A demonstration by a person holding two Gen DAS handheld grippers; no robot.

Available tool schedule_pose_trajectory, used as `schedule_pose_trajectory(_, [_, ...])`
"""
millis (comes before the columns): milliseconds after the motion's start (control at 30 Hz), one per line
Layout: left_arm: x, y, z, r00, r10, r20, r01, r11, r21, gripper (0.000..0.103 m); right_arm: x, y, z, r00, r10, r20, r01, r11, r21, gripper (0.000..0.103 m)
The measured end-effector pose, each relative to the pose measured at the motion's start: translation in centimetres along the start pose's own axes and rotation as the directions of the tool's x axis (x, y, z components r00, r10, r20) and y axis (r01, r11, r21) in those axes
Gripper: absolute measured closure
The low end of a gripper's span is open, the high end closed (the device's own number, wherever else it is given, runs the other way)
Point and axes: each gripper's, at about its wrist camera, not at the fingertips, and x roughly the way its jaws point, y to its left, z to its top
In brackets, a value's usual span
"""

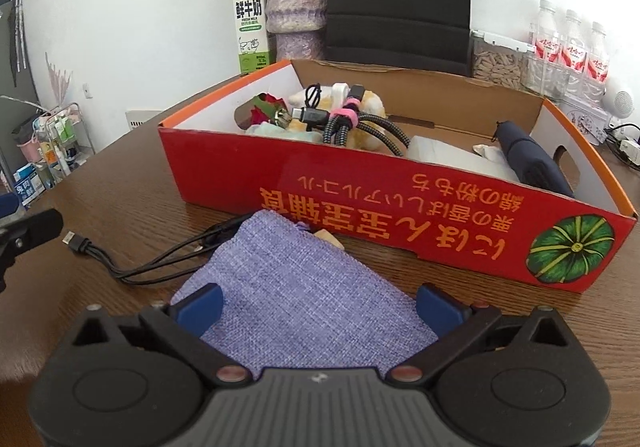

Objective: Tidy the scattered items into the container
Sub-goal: 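Lower the open right tool over the purple linen pouch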

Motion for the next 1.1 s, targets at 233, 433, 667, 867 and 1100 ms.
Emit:
schedule_pose_trajectory(233, [0.6,0.8,-0.1,1.000,0.006,-0.019,-0.007,1.000,-0.027,0.000,-1.6,0.8,-1.5,0.999,0.017,0.049,-0.015,0.999,-0.047,0.033])
schedule_pose_trajectory(433, [0.5,-0.1,-0.3,1.000,-0.005,-0.026,0.005,1.000,-0.015,0.000,-2.7,1.5,-2.2,0.996,0.042,0.077,-0.038,0.998,-0.059,0.094])
schedule_pose_trajectory(667, [-0.2,-0.3,-0.2,1.000,0.001,-0.009,-0.001,1.000,0.009,0.000,-3.2,0.2,-1.7,0.993,0.070,0.090,-0.071,0.997,0.012,0.088])
schedule_pose_trajectory(867, [-0.4,0.0,0.2,1.000,0.006,0.002,-0.006,1.000,0.002,0.000,-2.2,0.7,0.4,0.997,0.059,0.048,-0.057,0.998,-0.029,0.001])
schedule_pose_trajectory(1100, [0.4,0.3,0.8,1.000,-0.004,-0.024,0.004,1.000,-0.004,0.000,1.0,2.1,2.1,0.998,0.017,-0.062,-0.018,0.999,-0.027,0.000])
